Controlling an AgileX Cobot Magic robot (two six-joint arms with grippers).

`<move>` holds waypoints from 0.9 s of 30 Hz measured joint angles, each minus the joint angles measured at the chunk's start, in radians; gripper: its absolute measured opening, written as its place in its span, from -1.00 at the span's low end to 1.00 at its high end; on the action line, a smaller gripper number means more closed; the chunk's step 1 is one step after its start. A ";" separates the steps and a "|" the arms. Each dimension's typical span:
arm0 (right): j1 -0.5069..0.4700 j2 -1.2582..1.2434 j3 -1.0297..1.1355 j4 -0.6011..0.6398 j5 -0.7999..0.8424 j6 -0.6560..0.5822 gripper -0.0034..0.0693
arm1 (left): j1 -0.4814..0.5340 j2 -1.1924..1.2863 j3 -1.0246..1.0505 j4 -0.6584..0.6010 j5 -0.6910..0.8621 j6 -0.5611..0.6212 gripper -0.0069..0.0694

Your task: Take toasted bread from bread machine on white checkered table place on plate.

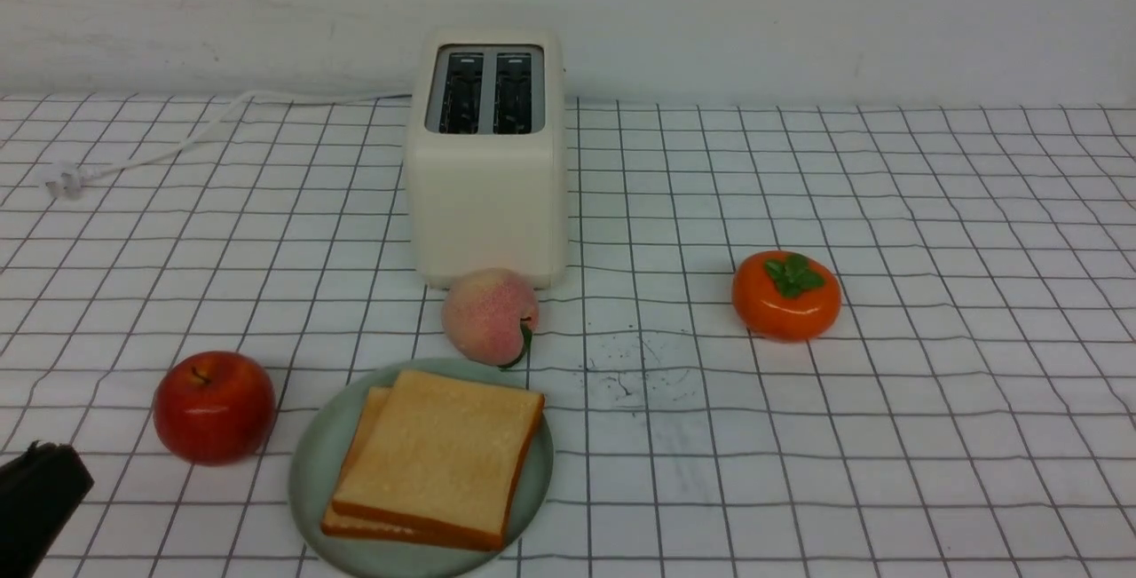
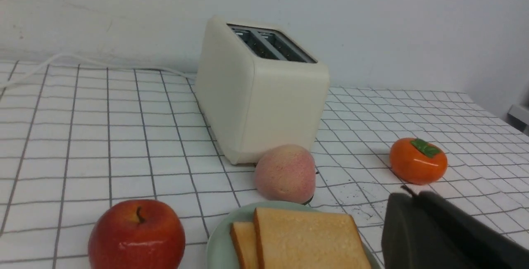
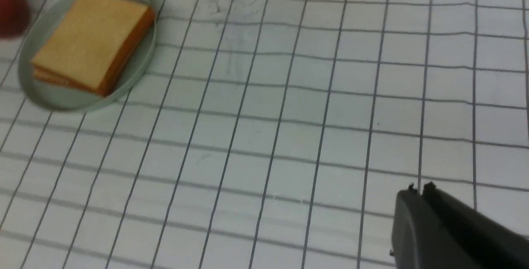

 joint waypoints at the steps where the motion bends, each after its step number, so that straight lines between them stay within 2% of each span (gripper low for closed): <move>1: 0.000 -0.006 0.016 -0.010 -0.011 0.013 -0.87 | 0.000 0.000 0.006 0.000 -0.003 0.000 -0.85; 4: 0.000 -0.019 0.153 -0.122 -0.231 0.100 -0.86 | 0.000 0.000 0.048 -0.003 -0.007 0.000 -0.85; 8: 0.000 -0.019 0.280 -0.240 -0.368 0.124 -0.86 | 0.000 0.001 0.069 -0.003 0.000 0.000 -0.85; 12: 0.000 -0.019 0.367 -0.288 -0.398 0.127 -0.85 | 0.000 0.001 0.070 -0.004 0.006 0.000 -0.84; 22: -0.016 -0.057 0.484 -0.318 -0.408 0.141 -0.84 | 0.000 0.001 0.070 -0.004 0.009 0.000 -0.82; 26: -0.186 -0.237 0.549 -0.301 -0.523 0.115 -0.96 | 0.000 0.001 0.070 -0.004 0.011 0.000 -0.81; 27: -0.195 -0.254 0.558 -0.299 -0.528 0.111 -0.96 | 0.000 0.001 0.070 -0.004 0.011 0.000 -0.81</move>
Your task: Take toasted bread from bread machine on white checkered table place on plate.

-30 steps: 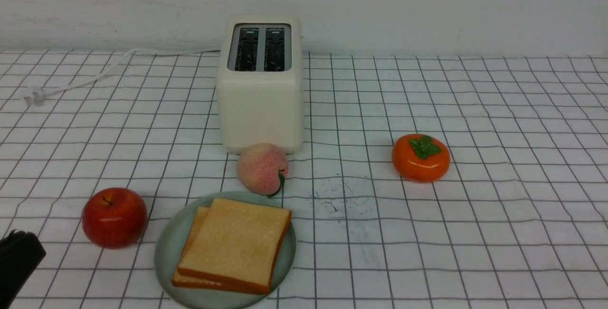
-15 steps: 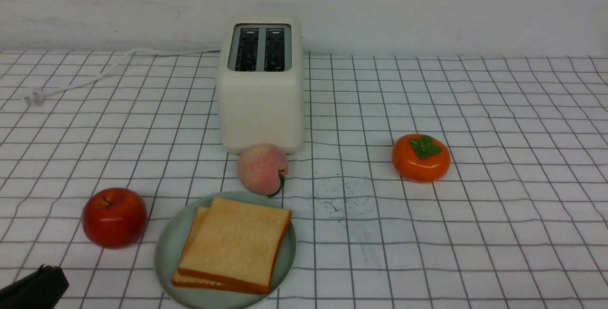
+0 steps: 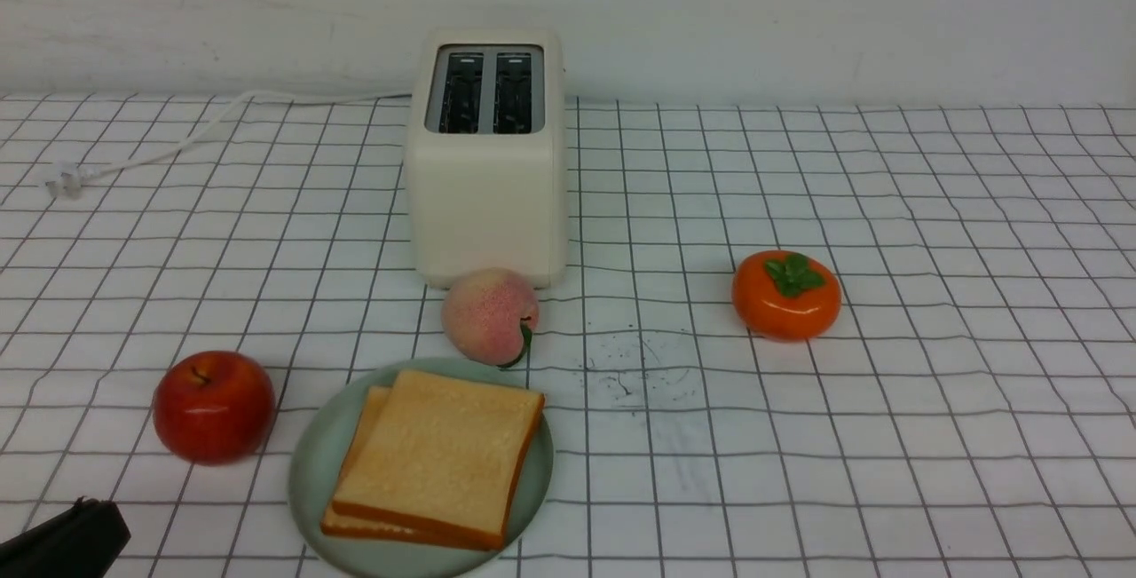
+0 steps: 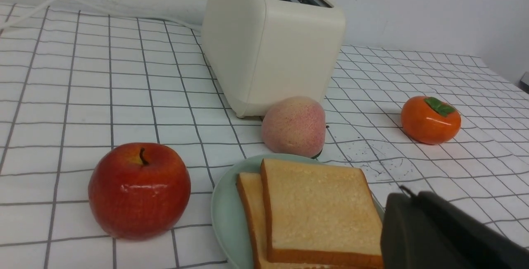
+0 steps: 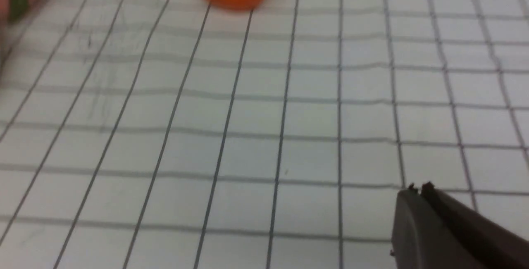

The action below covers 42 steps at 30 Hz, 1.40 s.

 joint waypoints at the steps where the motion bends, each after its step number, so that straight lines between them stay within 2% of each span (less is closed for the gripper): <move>1: -0.053 -0.049 0.029 0.024 -0.024 -0.008 -0.96 | 0.000 0.000 0.000 0.000 0.000 0.000 -0.81; 5: -0.171 -0.159 0.108 0.106 -0.040 -0.018 -0.96 | 0.000 0.000 0.000 0.000 0.000 0.000 -0.80; 11: -0.192 -0.169 0.134 0.121 -0.055 -0.023 -0.96 | 0.000 0.000 0.000 0.000 0.001 0.000 -0.77; 15: -0.192 -0.169 0.161 0.154 -0.103 -0.080 -0.96 | 0.000 0.000 0.000 0.000 0.001 0.000 -0.77; 17: -0.192 -0.169 0.164 0.246 -0.120 -0.233 -0.96 | 0.000 0.000 0.000 0.000 0.001 0.000 -0.76; 21: -0.192 -0.169 0.164 0.370 -0.121 -0.450 -0.96 | 0.000 0.000 0.000 0.000 0.001 0.000 -0.76; 24: -0.192 -0.169 0.164 0.415 -0.112 -0.517 -0.96 | 0.000 0.000 0.000 0.000 0.001 0.000 -0.74; 42: -0.192 -0.169 0.160 0.428 -0.093 -0.542 -0.95 | 0.000 0.000 0.000 0.000 0.001 -0.003 -0.72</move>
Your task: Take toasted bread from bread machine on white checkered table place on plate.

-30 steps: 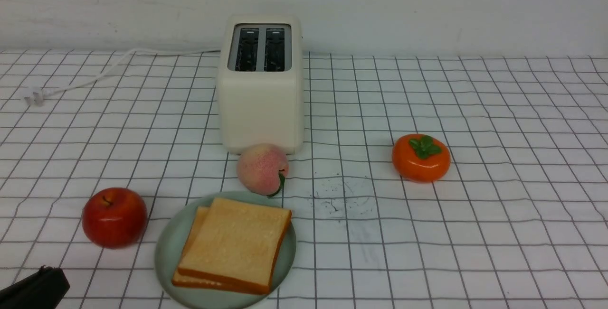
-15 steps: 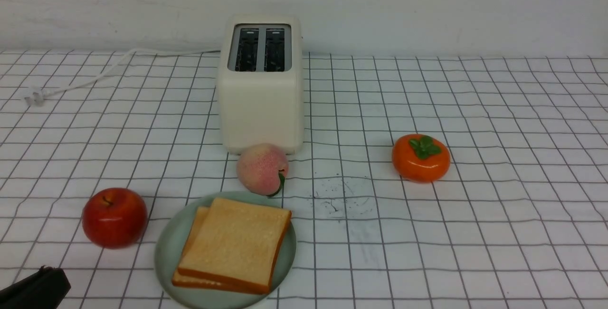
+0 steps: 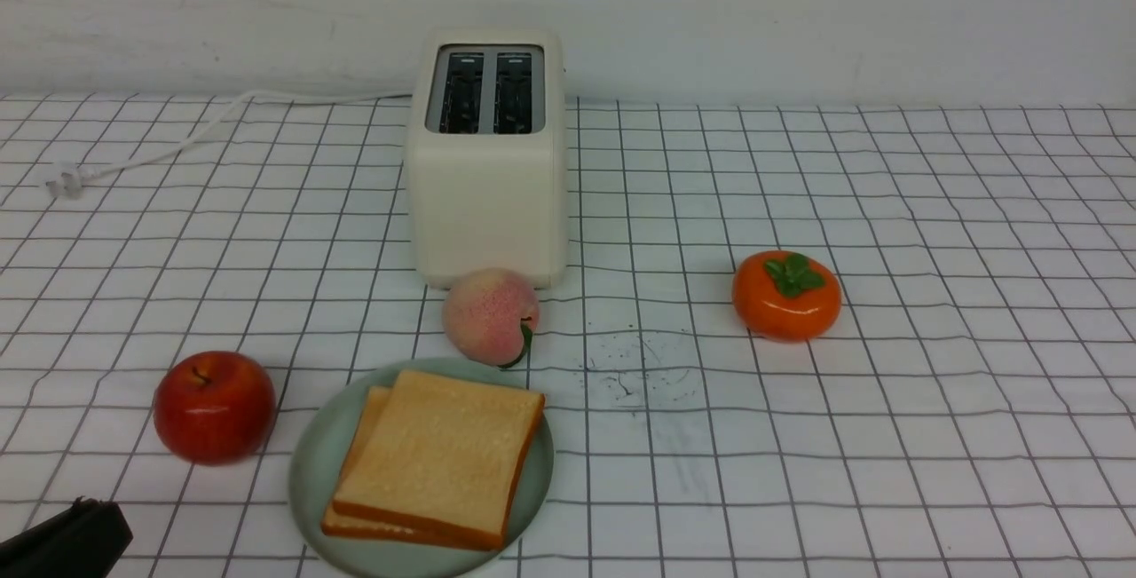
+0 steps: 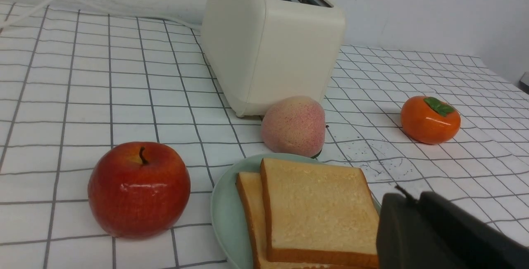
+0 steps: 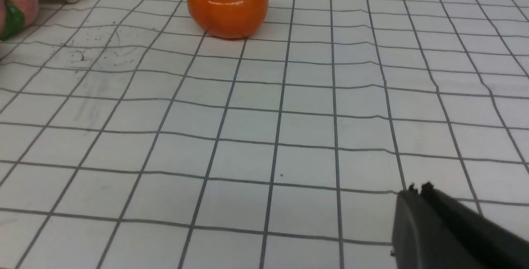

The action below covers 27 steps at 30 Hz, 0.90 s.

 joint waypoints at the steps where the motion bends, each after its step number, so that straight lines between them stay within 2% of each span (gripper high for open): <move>1: 0.000 0.000 0.000 0.000 0.000 0.000 -0.95 | 0.000 0.000 0.000 0.000 0.000 0.000 -0.72; 13: 0.000 0.000 0.000 0.000 0.000 0.000 -0.92 | 0.003 -0.010 0.000 0.000 0.000 0.000 -0.72; 17: 0.000 0.000 0.000 0.004 0.000 0.000 -0.92 | 0.040 -0.020 0.000 0.005 0.000 -0.005 -0.72; 20: 0.000 0.000 -0.001 0.004 0.001 0.000 -0.91 | 0.111 -0.050 0.001 0.112 0.008 -0.110 -0.72; 22: 0.000 0.000 -0.001 0.004 0.001 0.000 -0.91 | 0.143 -0.086 0.012 0.242 0.031 -0.229 -0.73; 24: 0.000 0.000 -0.001 0.004 0.001 0.000 -0.90 | 0.152 -0.129 0.037 0.414 0.049 -0.395 -0.79; 27: 0.000 0.000 -0.001 0.004 0.003 0.000 -0.90 | 0.154 -0.171 0.091 0.563 0.060 -0.575 -0.85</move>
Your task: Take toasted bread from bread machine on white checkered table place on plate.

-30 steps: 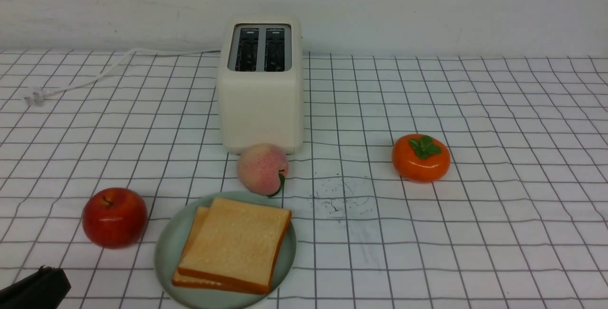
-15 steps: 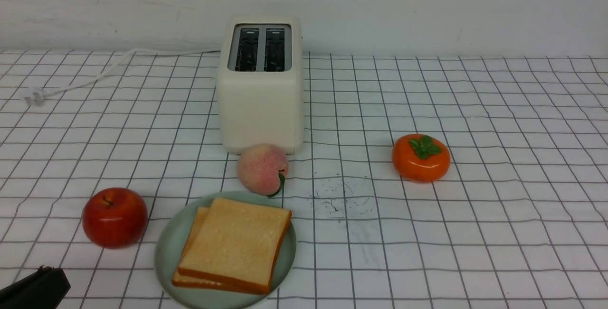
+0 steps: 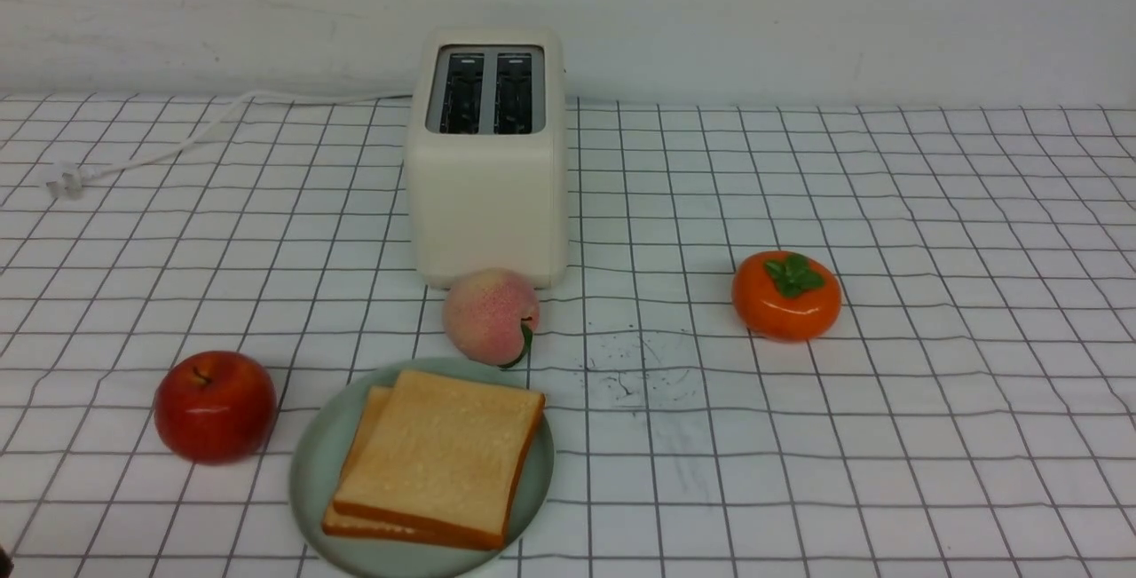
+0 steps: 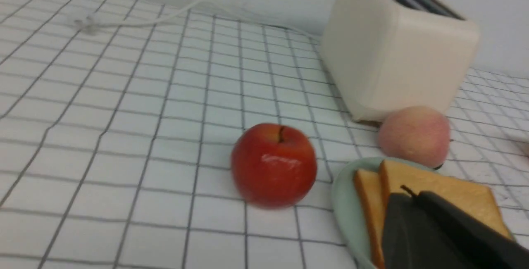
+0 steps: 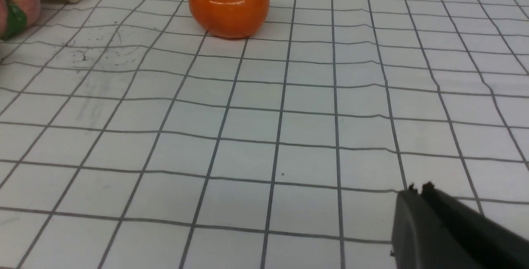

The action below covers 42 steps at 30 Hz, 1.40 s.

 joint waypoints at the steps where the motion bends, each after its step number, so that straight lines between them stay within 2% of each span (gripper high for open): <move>1: 0.000 0.000 0.000 0.000 0.000 0.000 -0.90 | 0.000 -0.007 0.019 0.035 0.000 -0.036 -0.85; 4: 0.000 0.000 0.000 0.000 0.001 0.000 -0.89 | 0.001 -0.010 0.076 0.079 0.024 -0.116 -0.85; 8: 0.000 0.000 0.000 0.000 0.001 0.000 -0.87 | 0.001 -0.010 0.086 0.086 0.098 -0.158 -0.85; 42: 0.000 0.000 0.000 0.001 0.001 0.000 -0.79 | 0.001 -0.010 0.086 0.089 0.097 -0.164 -0.84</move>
